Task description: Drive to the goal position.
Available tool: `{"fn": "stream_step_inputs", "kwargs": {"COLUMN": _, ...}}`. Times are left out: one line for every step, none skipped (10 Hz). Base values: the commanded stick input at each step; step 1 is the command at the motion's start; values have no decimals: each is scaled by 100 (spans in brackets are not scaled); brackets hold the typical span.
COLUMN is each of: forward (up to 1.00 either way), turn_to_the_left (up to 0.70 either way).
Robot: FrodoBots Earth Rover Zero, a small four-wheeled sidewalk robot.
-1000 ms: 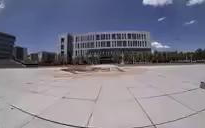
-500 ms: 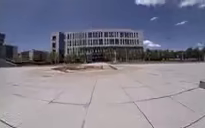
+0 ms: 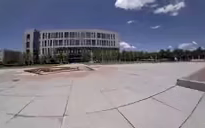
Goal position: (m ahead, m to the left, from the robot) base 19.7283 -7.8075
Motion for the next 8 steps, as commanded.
{"fn": "stream_step_inputs", "kwargs": {"forward": 50, "turn_to_the_left": 0}}
{"fn": "stream_step_inputs", "kwargs": {"forward": 50, "turn_to_the_left": 0}}
{"fn": "stream_step_inputs", "kwargs": {"forward": 50, "turn_to_the_left": 0}}
{"fn": "stream_step_inputs", "kwargs": {"forward": 50, "turn_to_the_left": -3}}
{"fn": "stream_step_inputs", "kwargs": {"forward": 50, "turn_to_the_left": -10}}
{"fn": "stream_step_inputs", "kwargs": {"forward": 50, "turn_to_the_left": -17}}
{"fn": "stream_step_inputs", "kwargs": {"forward": 50, "turn_to_the_left": -24}}
{"fn": "stream_step_inputs", "kwargs": {"forward": 50, "turn_to_the_left": -31}}
